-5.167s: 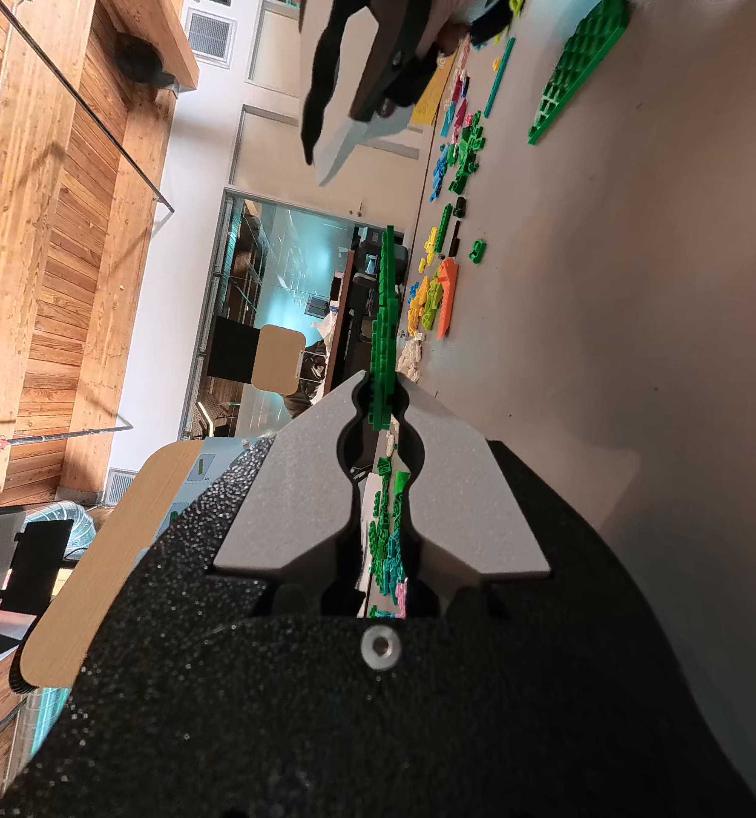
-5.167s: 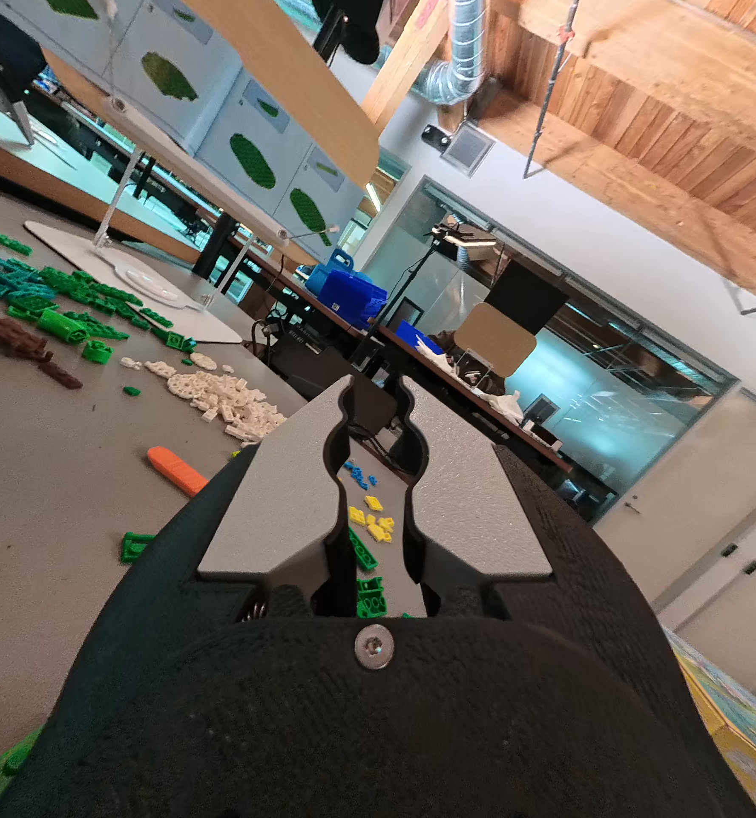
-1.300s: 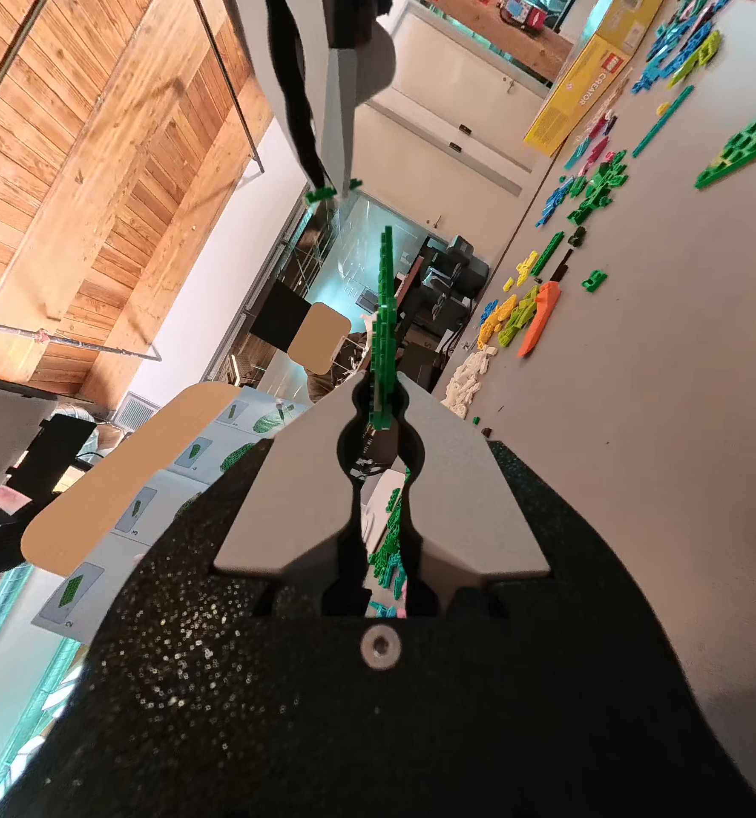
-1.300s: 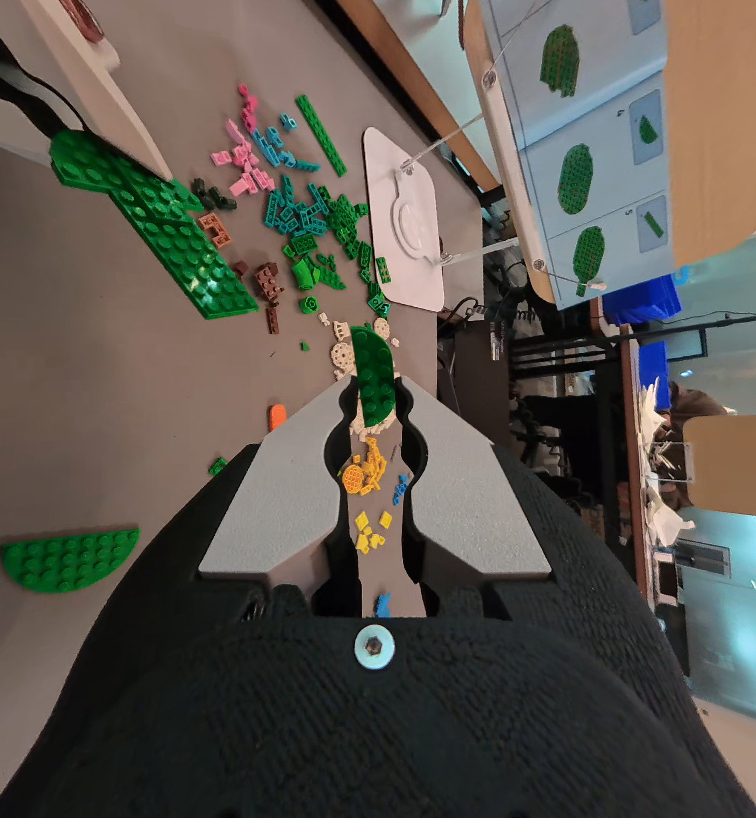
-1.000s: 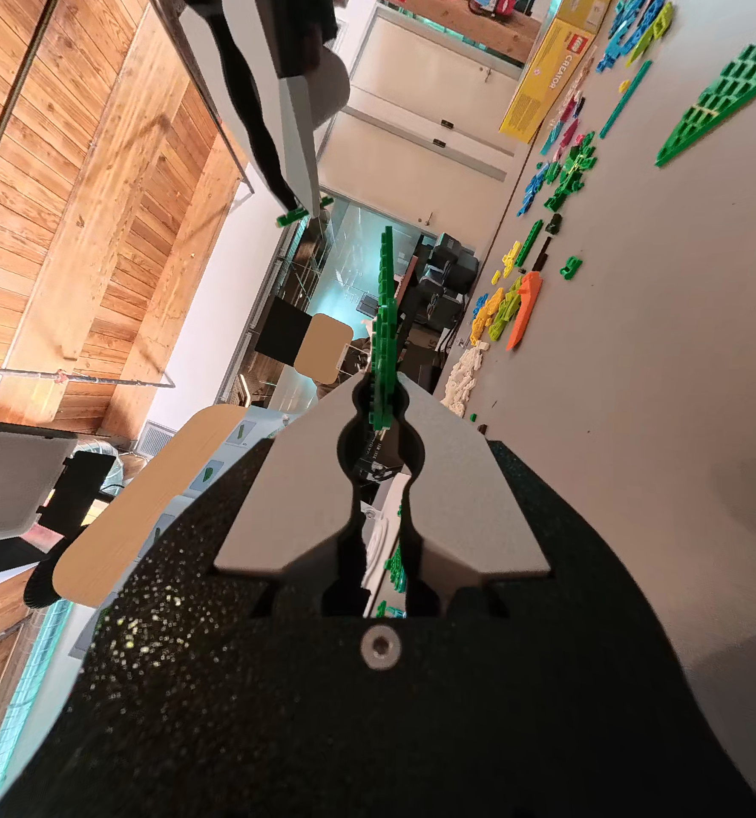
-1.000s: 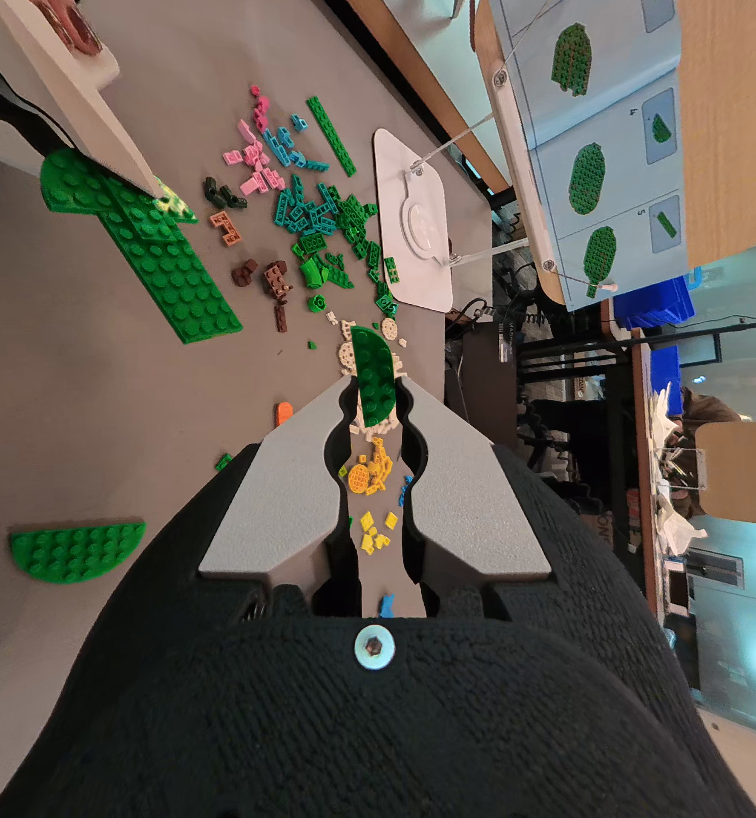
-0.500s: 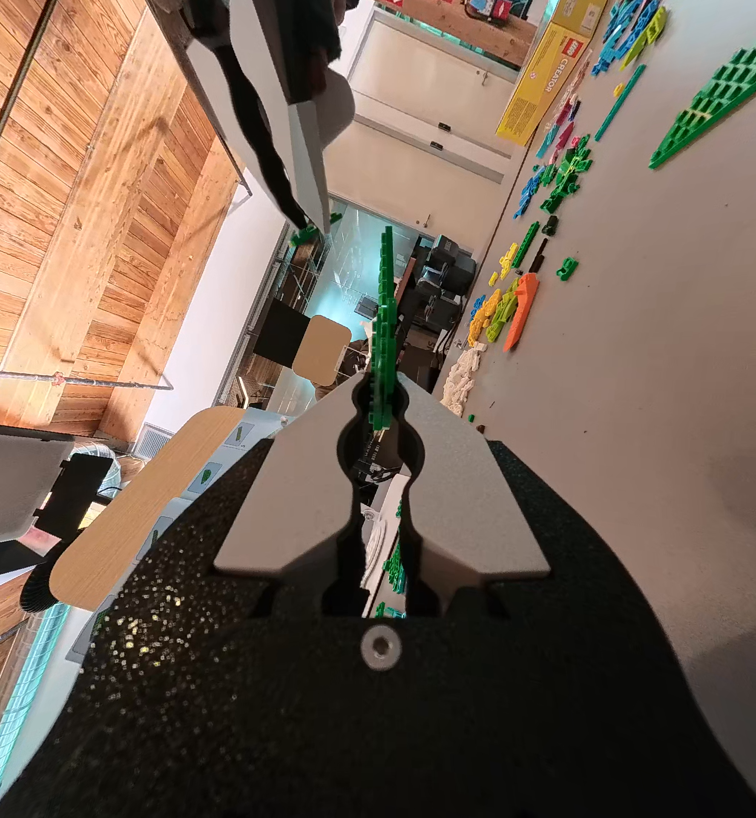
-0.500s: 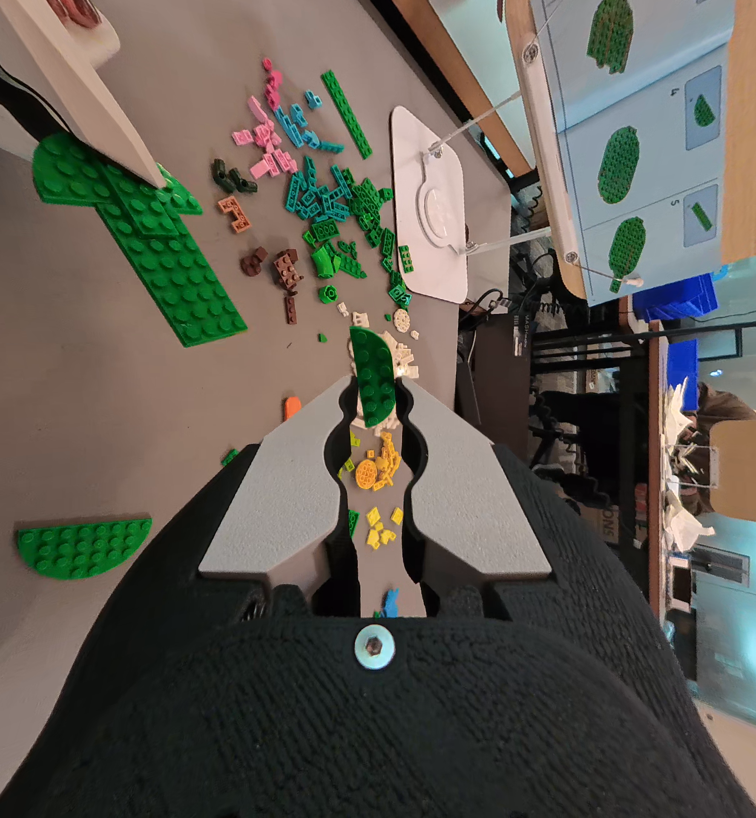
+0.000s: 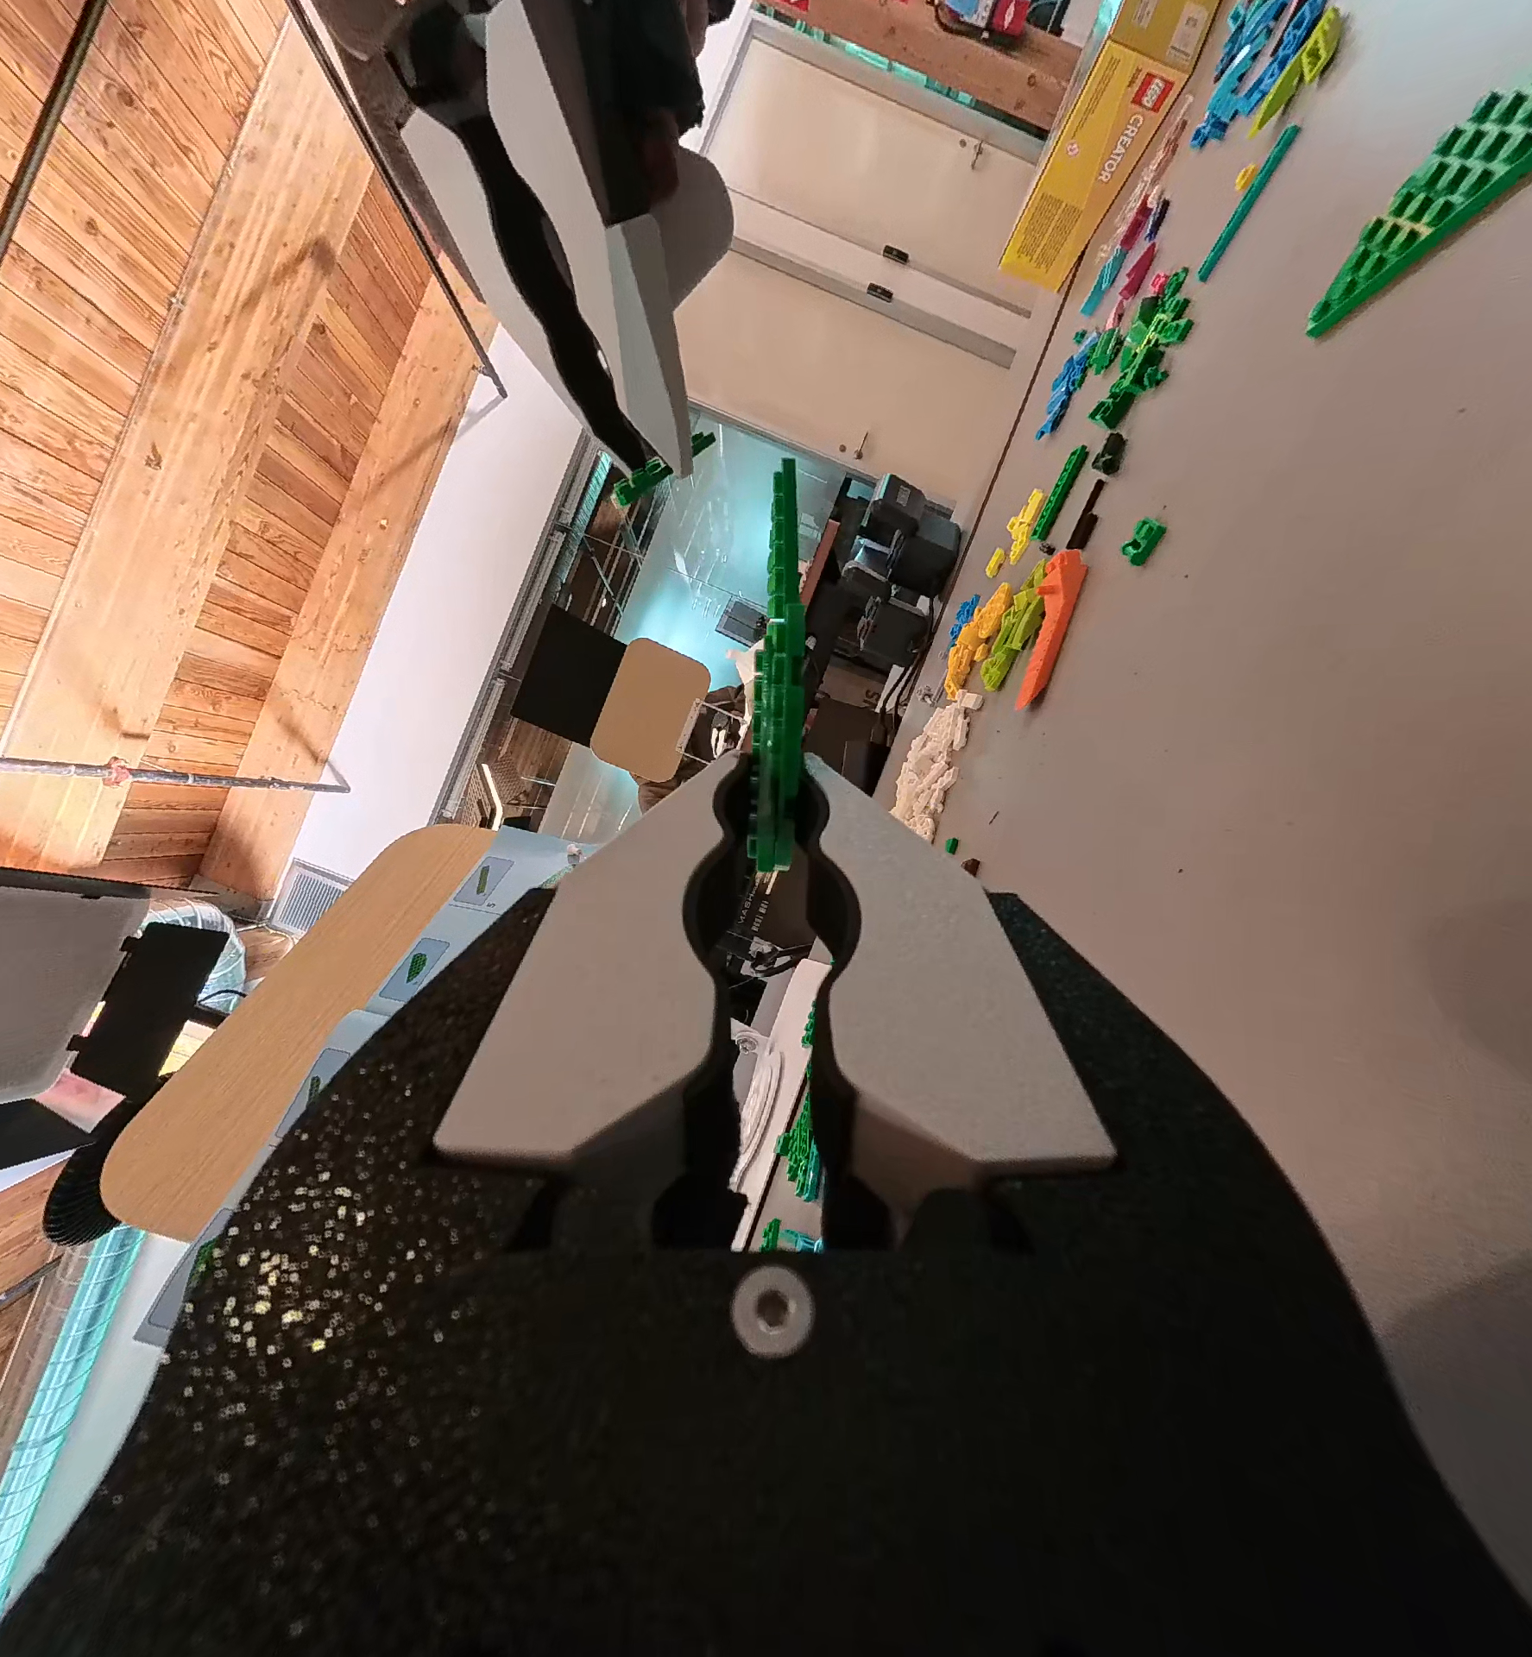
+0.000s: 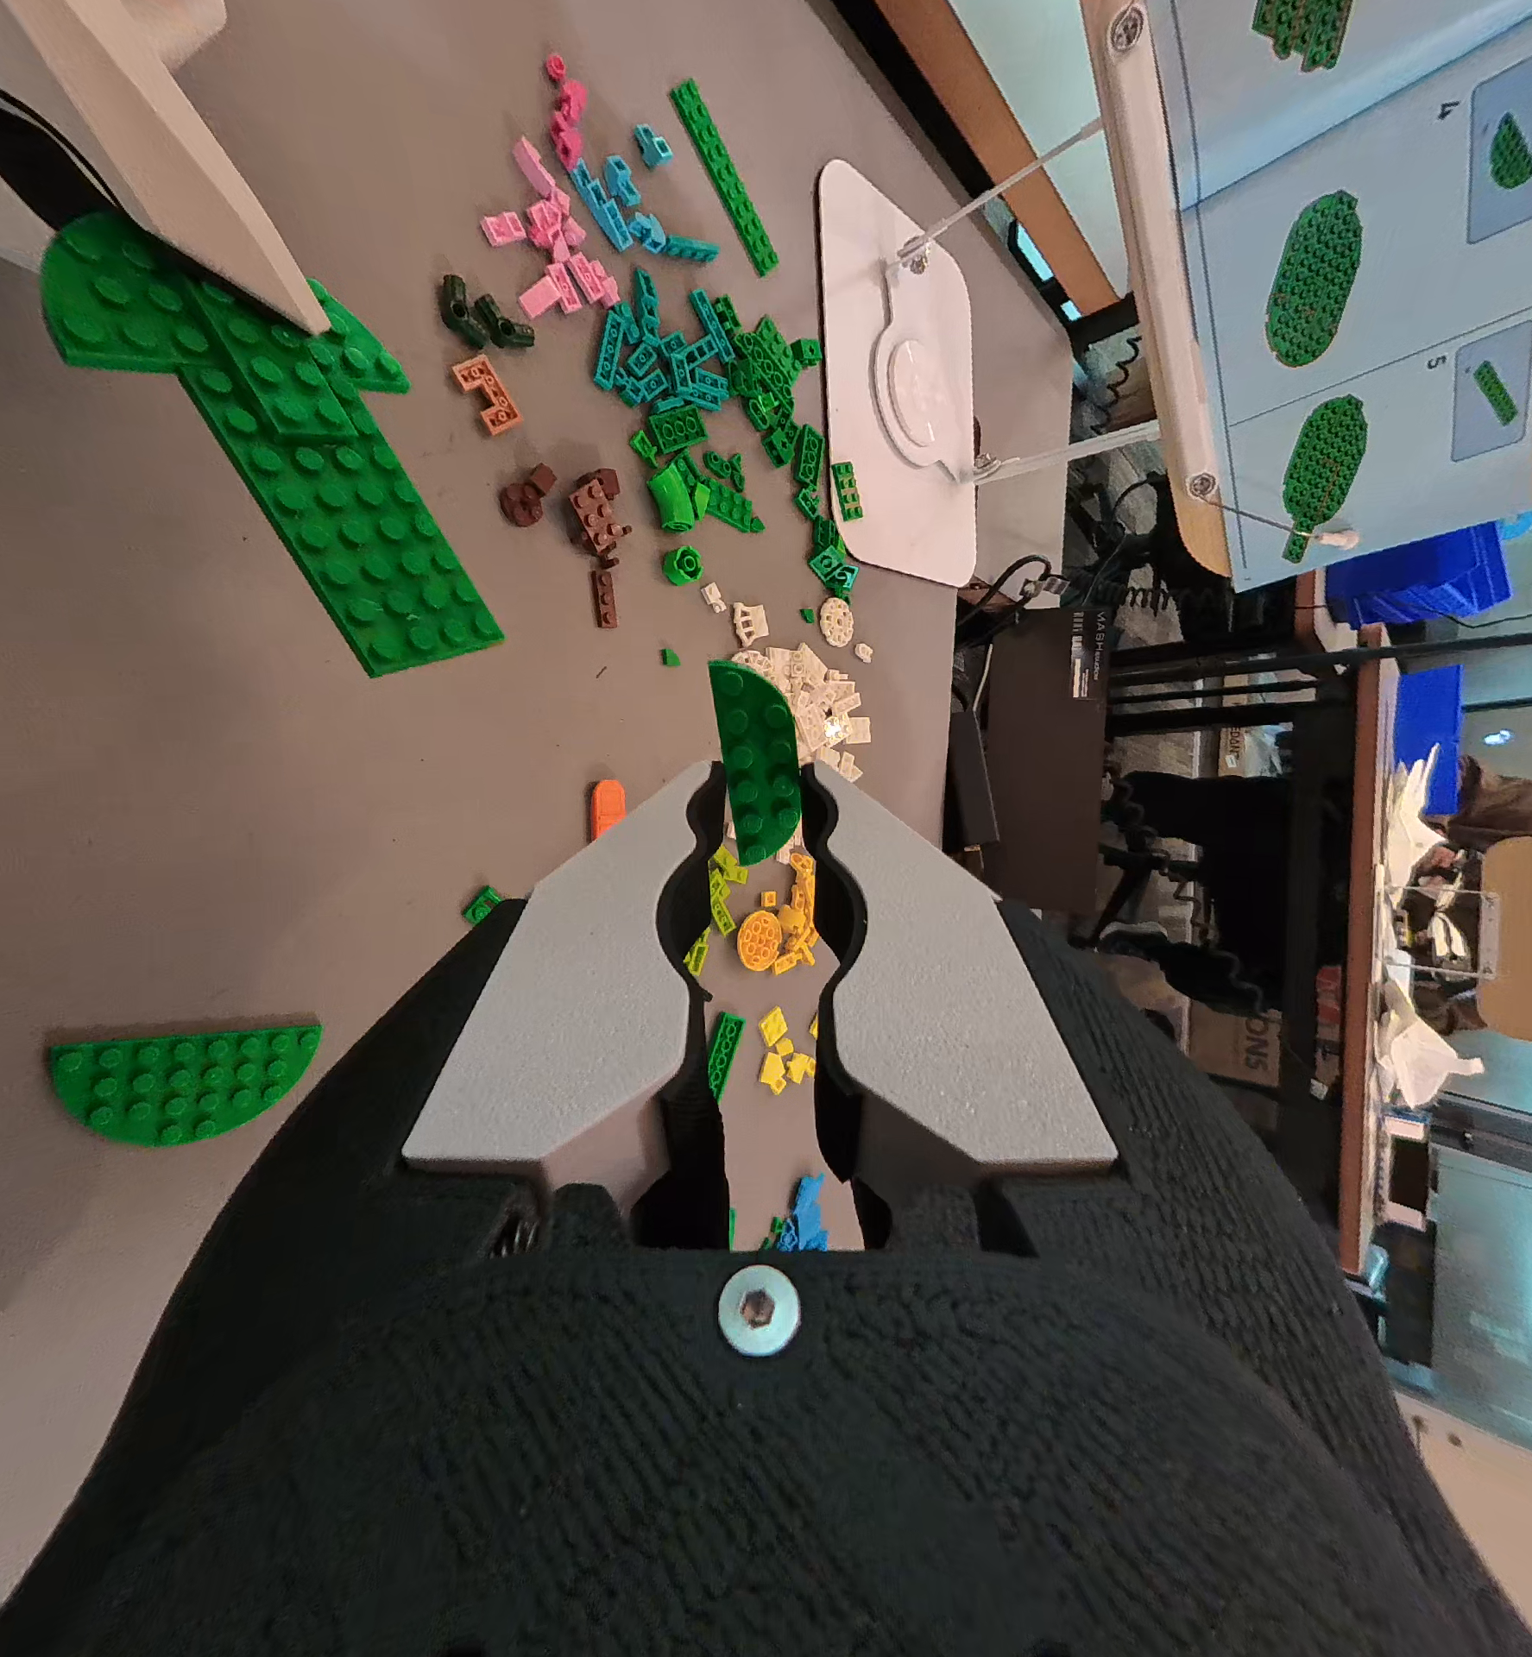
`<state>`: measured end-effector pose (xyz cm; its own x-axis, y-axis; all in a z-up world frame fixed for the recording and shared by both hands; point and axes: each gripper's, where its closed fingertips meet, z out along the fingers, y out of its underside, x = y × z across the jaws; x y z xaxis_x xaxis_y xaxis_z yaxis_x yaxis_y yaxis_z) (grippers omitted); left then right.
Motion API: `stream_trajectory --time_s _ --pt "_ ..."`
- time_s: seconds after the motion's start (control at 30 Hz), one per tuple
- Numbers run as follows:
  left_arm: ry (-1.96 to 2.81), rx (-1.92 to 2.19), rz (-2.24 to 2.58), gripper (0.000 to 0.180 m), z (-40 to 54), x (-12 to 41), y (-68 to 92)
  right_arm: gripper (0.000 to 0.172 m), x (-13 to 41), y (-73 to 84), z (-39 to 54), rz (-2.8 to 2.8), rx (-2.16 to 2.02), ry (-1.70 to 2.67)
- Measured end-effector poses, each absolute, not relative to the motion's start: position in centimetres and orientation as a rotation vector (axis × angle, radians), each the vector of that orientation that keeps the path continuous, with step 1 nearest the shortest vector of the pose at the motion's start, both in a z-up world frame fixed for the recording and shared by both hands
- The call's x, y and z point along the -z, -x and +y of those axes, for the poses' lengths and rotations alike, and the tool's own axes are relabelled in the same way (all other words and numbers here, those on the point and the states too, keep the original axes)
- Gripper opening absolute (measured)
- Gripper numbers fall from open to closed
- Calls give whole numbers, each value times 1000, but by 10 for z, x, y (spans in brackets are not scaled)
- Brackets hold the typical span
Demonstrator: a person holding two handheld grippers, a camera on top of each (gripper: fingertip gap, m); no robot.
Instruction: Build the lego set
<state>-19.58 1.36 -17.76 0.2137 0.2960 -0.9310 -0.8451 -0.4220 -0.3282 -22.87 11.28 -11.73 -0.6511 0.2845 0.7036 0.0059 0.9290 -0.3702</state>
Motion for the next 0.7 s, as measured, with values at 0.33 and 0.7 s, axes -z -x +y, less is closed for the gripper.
stream_trajectory --time_s 0.33,0.7 --pt "1478 -1429 563 5 14 179 195 15 121 229 115 -2265 -416 211" --pt "1480 -1440 584 5 16 181 194 15 126 231 116 -2286 -405 220"
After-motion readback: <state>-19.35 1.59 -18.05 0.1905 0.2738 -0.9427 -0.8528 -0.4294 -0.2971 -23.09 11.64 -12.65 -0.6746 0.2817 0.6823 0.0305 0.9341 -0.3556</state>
